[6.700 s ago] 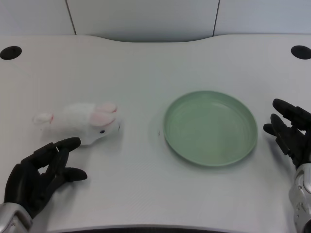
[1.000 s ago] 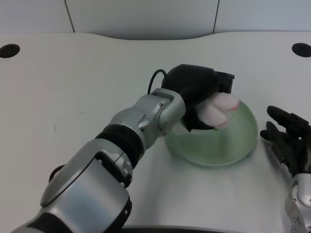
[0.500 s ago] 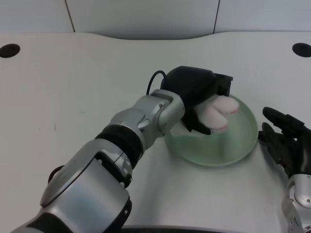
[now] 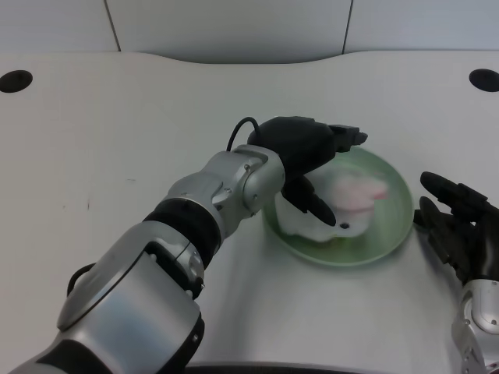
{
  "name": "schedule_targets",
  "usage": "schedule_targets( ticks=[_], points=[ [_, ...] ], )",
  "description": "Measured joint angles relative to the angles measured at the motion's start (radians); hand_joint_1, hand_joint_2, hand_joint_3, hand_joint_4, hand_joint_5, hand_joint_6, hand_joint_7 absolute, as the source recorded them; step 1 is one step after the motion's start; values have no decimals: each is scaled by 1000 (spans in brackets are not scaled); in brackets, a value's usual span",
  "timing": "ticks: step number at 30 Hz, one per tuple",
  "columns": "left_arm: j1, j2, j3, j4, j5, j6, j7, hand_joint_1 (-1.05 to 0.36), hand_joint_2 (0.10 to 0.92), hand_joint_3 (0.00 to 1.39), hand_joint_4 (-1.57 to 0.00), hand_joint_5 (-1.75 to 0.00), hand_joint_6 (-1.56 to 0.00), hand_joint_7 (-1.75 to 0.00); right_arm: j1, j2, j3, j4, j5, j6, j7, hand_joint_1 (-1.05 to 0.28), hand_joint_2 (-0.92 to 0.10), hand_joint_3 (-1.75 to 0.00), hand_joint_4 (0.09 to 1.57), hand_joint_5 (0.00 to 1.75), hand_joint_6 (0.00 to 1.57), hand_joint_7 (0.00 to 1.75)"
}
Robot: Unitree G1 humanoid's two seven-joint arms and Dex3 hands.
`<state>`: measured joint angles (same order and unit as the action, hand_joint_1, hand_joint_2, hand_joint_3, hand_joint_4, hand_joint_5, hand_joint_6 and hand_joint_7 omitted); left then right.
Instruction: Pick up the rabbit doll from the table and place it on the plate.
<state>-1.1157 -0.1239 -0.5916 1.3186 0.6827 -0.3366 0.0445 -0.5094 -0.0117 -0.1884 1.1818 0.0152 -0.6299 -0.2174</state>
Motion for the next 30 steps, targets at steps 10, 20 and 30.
schedule_targets(
  ticks=[10, 20, 30],
  points=[
    [-1, 15, 8, 1, 7, 28, -26, -893, 921, 61, 1, 1, 1, 1, 0, -5, 2, 1, -1, 1, 13, -296, -921, -232, 734, 750, 940, 74],
    [2, 150, 112, -36, -93, -54, -92, -807, 921, 43, -7, -555, -208, -66, 0, -15, 1, 2, 1, 0, 16, -276, -921, -227, 754, 756, 963, 85],
    [119, 322, 241, -109, -248, -187, -251, -791, 920, 33, 1, -755, -248, -86, -1, -15, -7, 4, 5, -2, 21, -267, -921, -229, 745, 765, 963, 85]
  ],
)
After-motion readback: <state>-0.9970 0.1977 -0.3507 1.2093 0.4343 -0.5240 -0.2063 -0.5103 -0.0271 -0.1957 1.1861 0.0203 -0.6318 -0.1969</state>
